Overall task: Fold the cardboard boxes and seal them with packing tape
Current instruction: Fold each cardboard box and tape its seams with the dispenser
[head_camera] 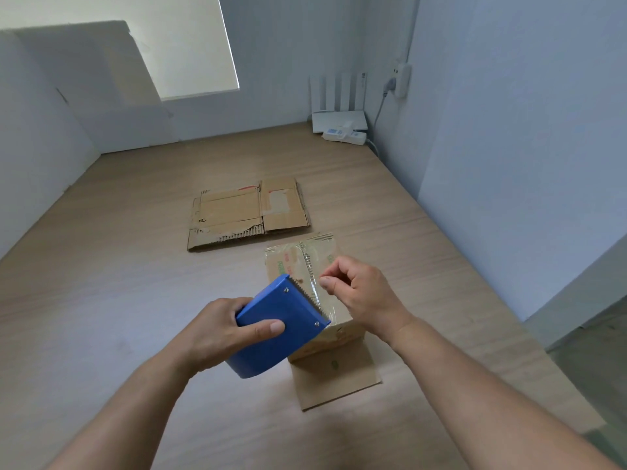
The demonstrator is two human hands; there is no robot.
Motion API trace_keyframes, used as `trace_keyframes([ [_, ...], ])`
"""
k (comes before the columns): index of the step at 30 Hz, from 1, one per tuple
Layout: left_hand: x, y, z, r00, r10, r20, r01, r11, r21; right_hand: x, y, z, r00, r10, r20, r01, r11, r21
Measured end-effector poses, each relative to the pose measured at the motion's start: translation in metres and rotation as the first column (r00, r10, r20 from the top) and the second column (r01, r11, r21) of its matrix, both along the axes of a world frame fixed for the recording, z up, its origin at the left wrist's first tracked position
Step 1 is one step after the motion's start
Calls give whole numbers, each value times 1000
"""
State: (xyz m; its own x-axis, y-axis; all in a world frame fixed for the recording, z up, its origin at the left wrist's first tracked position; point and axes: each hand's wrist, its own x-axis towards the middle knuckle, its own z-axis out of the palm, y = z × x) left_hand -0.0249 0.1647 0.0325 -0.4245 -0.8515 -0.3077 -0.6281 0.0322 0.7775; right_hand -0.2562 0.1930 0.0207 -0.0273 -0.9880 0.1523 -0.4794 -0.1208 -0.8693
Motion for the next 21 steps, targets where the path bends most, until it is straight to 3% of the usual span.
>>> trace_keyframes([
  [4,6,-8,13,997,-20,81,18,1000,23,-6,6,-11,971,-71,229,44,992,121],
  [6,31,-11,19,991,-27,129,22,999,40,-23,12,-19,941,-192,277,155,977,149],
  [10,83,-13,19,956,24,294,-52,995,88,-60,25,-45,907,-382,175,346,915,206],
  [14,81,-16,5,915,-5,404,-62,987,151,-57,23,-72,915,-397,73,359,882,306],
  [21,68,-26,-9,878,-27,478,-64,983,172,-60,17,-89,893,-449,21,412,836,362],
])
